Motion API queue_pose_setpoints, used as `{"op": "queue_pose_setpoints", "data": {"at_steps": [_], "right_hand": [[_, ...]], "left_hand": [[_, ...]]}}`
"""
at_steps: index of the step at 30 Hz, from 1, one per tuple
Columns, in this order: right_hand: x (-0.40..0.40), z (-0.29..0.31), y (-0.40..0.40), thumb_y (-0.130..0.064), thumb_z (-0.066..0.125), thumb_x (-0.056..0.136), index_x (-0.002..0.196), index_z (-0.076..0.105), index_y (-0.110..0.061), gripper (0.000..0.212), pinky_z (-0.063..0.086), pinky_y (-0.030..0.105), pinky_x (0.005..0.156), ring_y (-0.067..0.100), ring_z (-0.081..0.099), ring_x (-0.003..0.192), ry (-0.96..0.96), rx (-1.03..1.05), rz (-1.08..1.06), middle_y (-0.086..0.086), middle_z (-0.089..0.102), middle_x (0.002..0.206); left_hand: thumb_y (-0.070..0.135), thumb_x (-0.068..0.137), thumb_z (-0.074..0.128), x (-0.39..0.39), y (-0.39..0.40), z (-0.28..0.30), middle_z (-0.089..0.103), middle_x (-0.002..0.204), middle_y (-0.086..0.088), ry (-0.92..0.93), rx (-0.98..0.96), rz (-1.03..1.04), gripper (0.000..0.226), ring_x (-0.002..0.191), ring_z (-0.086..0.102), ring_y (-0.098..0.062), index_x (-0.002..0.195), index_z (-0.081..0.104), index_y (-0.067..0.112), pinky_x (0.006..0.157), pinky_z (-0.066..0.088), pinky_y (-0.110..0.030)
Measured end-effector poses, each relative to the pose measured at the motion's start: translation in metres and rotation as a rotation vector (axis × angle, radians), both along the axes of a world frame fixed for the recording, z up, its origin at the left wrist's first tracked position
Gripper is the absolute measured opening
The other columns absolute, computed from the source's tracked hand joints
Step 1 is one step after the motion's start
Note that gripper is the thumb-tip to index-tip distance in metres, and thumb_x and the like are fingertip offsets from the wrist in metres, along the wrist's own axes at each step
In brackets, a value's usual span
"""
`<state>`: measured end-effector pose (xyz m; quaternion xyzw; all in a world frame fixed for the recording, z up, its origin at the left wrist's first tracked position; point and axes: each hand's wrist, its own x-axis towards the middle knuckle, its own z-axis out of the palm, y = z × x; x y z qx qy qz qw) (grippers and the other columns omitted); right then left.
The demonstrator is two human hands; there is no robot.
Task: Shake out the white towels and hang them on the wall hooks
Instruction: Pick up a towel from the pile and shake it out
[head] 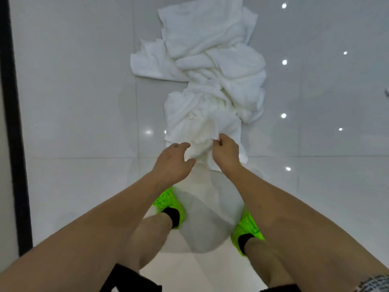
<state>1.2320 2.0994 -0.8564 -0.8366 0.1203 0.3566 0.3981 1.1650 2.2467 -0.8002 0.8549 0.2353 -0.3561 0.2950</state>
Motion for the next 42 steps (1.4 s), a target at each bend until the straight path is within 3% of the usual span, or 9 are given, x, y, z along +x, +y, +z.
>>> {"op": "queue_pose_setpoints", "data": {"at_steps": [4, 11, 17, 20, 23, 28, 34, 39, 42], "right_hand": [[0.038, 0.141, -0.026, -0.013, 0.045, 0.097, 0.08, 0.058, -0.009, 0.022, 0.058, 0.036, 0.076, 0.022, 0.064, 0.077, 0.271, 0.335, -0.364, 0.005, 0.066, 0.08], [0.113, 0.393, -0.131, -0.02, 0.048, 0.1, 0.124, 0.059, 0.004, 0.036, 0.057, 0.044, 0.087, 0.034, 0.066, 0.103, 0.214, 0.607, -0.474, 0.022, 0.066, 0.119], [0.145, 0.577, -0.27, -0.044, 0.063, 0.093, 0.108, 0.067, -0.007, 0.04, 0.057, 0.045, 0.089, 0.028, 0.072, 0.095, -0.151, 0.566, -0.385, 0.011, 0.075, 0.103], [0.138, 0.653, -0.338, -0.055, 0.082, 0.07, 0.076, 0.062, -0.013, 0.047, 0.051, 0.032, 0.061, 0.02, 0.066, 0.067, -0.332, 0.476, -0.26, 0.002, 0.069, 0.073], [0.126, 0.694, -0.406, -0.039, 0.089, 0.061, 0.088, 0.064, -0.009, 0.048, 0.055, 0.036, 0.067, 0.026, 0.069, 0.074, -0.406, 0.219, -0.116, 0.009, 0.072, 0.083], [0.115, 0.715, -0.502, -0.02, 0.067, 0.086, 0.097, 0.072, -0.011, 0.015, 0.059, 0.037, 0.076, 0.023, 0.07, 0.087, -0.515, -0.04, -0.225, 0.007, 0.072, 0.095], [0.137, 0.759, -0.567, -0.017, 0.068, 0.08, 0.076, 0.075, -0.02, 0.009, 0.052, 0.032, 0.061, 0.021, 0.066, 0.078, -0.806, -0.028, -0.504, 0.003, 0.071, 0.081], [0.16, 0.764, -0.653, -0.019, 0.082, 0.068, 0.076, 0.074, -0.018, 0.011, 0.048, 0.028, 0.057, 0.015, 0.065, 0.075, -0.747, -0.251, -0.411, -0.001, 0.07, 0.077], [0.17, 0.76, -0.721, -0.025, 0.079, 0.077, 0.067, 0.068, -0.019, 0.016, 0.043, 0.027, 0.055, 0.015, 0.059, 0.067, -0.598, -0.434, -0.396, -0.002, 0.062, 0.068]], "left_hand": [[0.042, 0.093, 0.057, 0.042, -0.031, 0.114, 0.047, 0.142, -0.008, -0.104, -0.005, -0.103, 0.062, 0.13, 0.044, -0.025, 0.148, 0.037, 0.022, 0.097, 0.034, -0.03], [0.031, 0.09, 0.059, 0.156, -0.123, 0.346, 0.041, 0.151, -0.002, -0.39, -0.039, -0.381, 0.067, 0.135, 0.041, -0.024, 0.151, 0.032, 0.027, 0.101, 0.036, -0.033], [0.042, 0.076, 0.073, 0.209, -0.25, 0.531, 0.063, 0.077, 0.012, -0.555, -0.132, -0.531, 0.025, 0.078, 0.059, -0.01, 0.096, 0.061, 0.038, 0.061, 0.043, -0.026], [0.037, 0.084, 0.067, 0.223, -0.314, 0.594, 0.058, 0.063, 0.01, -0.782, -0.131, -0.481, 0.017, 0.066, 0.055, -0.011, 0.068, 0.061, 0.034, 0.053, 0.033, -0.02], [0.027, 0.083, 0.061, 0.235, -0.365, 0.646, 0.067, 0.076, 0.013, -0.964, -0.107, -0.439, 0.02, 0.076, 0.059, -0.009, 0.069, 0.065, 0.04, 0.057, 0.039, -0.02], [0.017, 0.076, 0.05, 0.25, -0.445, 0.699, 0.067, 0.083, 0.014, -1.187, -0.093, -0.39, 0.03, 0.083, 0.059, -0.016, 0.081, 0.07, 0.039, 0.066, 0.04, -0.023], [0.023, 0.074, 0.078, 0.266, -0.555, 0.703, 0.058, 0.112, 0.013, -0.803, -0.357, -0.927, 0.055, 0.101, 0.056, -0.009, 0.123, 0.055, 0.035, 0.077, 0.049, -0.029], [0.019, 0.085, 0.068, 0.31, -0.646, 0.685, 0.066, 0.083, 0.007, -0.744, -0.484, -0.889, 0.01, 0.082, 0.062, -0.012, 0.088, 0.07, 0.028, 0.064, 0.048, -0.024], [0.018, 0.085, 0.063, 0.365, -0.685, 0.688, 0.069, 0.083, 0.008, -0.799, -0.591, -0.794, 0.017, 0.084, 0.063, -0.01, 0.079, 0.073, 0.03, 0.063, 0.046, -0.023]]}}
